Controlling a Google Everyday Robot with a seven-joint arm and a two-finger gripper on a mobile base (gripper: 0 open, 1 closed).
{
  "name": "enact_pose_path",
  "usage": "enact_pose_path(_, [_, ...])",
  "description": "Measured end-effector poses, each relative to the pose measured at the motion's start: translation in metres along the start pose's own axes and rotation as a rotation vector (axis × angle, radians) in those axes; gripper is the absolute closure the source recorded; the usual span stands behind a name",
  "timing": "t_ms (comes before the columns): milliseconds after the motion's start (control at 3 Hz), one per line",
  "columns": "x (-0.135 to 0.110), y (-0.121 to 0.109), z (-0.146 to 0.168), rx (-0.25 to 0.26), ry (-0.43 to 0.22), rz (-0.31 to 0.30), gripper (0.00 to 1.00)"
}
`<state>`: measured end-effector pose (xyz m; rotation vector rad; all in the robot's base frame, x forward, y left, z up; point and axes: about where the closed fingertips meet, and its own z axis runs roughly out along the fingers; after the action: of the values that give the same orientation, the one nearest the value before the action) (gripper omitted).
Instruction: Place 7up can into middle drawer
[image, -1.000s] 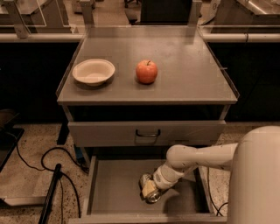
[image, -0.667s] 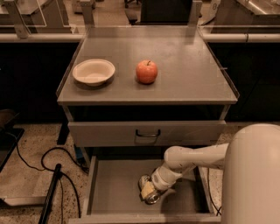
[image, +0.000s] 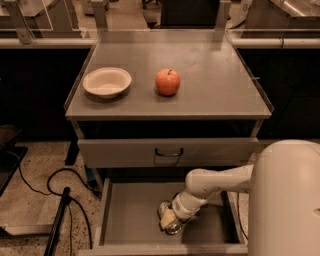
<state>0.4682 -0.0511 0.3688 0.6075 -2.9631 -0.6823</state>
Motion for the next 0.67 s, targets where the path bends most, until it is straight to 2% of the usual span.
enact_pose_path(667, [0.0, 0.0, 0.0001, 0.0, 0.0, 0.0, 0.34])
